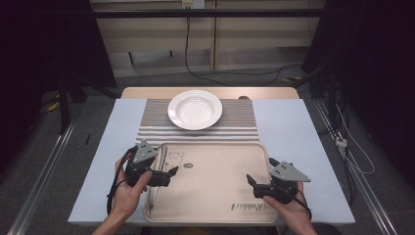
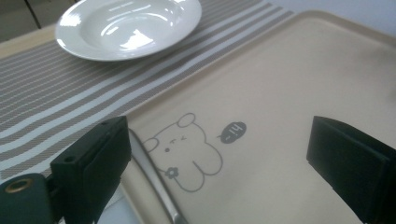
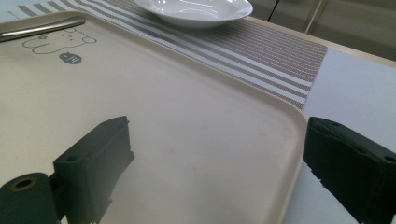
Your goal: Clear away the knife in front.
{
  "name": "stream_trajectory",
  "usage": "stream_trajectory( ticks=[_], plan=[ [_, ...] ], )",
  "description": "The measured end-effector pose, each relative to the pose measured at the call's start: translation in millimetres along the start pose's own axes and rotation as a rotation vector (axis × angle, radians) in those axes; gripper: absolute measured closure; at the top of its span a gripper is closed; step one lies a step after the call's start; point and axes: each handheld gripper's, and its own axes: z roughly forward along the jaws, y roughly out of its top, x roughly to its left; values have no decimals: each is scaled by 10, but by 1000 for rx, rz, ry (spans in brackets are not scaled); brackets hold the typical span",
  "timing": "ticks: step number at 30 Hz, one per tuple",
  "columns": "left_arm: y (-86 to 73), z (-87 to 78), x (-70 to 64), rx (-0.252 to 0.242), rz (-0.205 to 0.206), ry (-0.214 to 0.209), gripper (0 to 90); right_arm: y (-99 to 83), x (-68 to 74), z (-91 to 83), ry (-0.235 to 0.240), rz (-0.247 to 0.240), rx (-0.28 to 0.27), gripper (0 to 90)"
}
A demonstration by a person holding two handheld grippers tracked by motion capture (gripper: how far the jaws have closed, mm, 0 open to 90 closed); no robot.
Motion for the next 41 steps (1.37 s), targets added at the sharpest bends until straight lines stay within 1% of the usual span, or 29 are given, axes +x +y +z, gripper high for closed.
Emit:
stream_trajectory(
  ticks=[2,4,8,10,14,15,16,20,21,22,23,24,25,26,27,31,33,36,38,41],
  plan=[
    [-24,-38,3,-18,-18,-7,63,0,1,0,0,0,1,82],
    [-46,-71,-1,-20,-18,2,61,4,2,4,0,4,-1,82],
    [-115,-123,23,-10,-16,9,59,5,6,21,1,1,1,82],
    [-162,-132,46,-13,-24,13,59,3,4,18,0,2,0,82],
    [-243,-146,74,4,-35,27,59,-4,-6,-1,-3,9,-1,82],
    [-265,-149,71,-5,-48,34,59,-4,-5,-6,-4,10,-2,82],
    [-282,-163,81,1,-44,41,59,-5,-5,-9,-6,9,-2,82],
    [-364,-184,90,-20,-73,50,59,-8,-6,-17,-9,11,-5,81],
    [-377,-192,92,-15,-75,52,59,-11,-7,-19,-11,13,-5,81],
    [-391,-194,89,-21,-85,55,59,-12,-9,-22,-13,14,-5,81],
    [-400,-199,89,-15,-87,59,58,-14,-9,-27,-14,16,-4,80],
    [-412,-196,84,-21,-94,67,58,-14,-10,-30,-14,21,-5,79],
    [-415,-187,72,-15,-97,86,59,-15,-12,-32,-14,25,-6,79],
    [-421,-172,63,-13,-90,94,59,-15,-15,-32,-14,28,-8,79],
    [-432,-154,52,-21,-86,91,61,-14,-17,-32,-15,29,-10,80],
    [-488,-117,12,-20,-85,61,56,-11,-8,-30,-12,26,-10,80],
    [-511,-123,9,-28,-94,57,55,-11,-8,-33,-11,24,-12,79],
    [-520,-126,30,-22,-97,51,56,-13,-14,-32,-10,28,-13,80],
    [-527,-121,33,-26,-106,53,56,-15,-18,-33,-9,28,-11,80],
    [-536,-104,43,-12,-100,44,56,-11,-23,-42,-9,31,-14,80]
  ],
)
